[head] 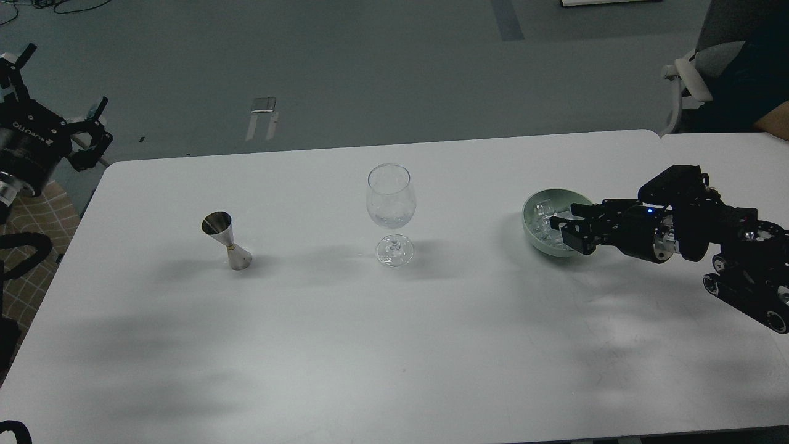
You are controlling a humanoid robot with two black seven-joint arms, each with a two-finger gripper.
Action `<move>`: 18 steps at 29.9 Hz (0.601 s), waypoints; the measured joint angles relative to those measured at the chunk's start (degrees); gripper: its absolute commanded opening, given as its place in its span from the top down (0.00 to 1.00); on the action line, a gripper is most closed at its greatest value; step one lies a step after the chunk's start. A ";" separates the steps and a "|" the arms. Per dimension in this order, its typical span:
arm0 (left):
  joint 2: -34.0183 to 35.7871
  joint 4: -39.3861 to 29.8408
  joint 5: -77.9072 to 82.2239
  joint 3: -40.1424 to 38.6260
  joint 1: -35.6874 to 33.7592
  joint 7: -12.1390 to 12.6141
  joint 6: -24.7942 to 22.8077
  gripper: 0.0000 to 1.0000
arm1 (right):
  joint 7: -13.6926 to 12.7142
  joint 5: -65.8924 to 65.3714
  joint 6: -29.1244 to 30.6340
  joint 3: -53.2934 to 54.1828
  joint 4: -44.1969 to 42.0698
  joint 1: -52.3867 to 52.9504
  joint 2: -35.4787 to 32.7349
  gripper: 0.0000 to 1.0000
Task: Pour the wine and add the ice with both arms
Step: 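Close the right gripper on ice cubes in the bowl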
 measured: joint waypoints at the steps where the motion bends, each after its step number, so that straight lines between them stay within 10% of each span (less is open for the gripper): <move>1: 0.00 0.00 0.00 0.00 -0.03 0.00 0.00 0.02 | 0.00 0.00 0.00 0.00 -0.17 0.04 0.26 0.46; 18: 0.07 -0.07 0.00 -0.04 -0.15 -0.04 0.00 0.02 | -0.02 -0.07 0.03 -2.60 -1.33 0.97 0.73 0.52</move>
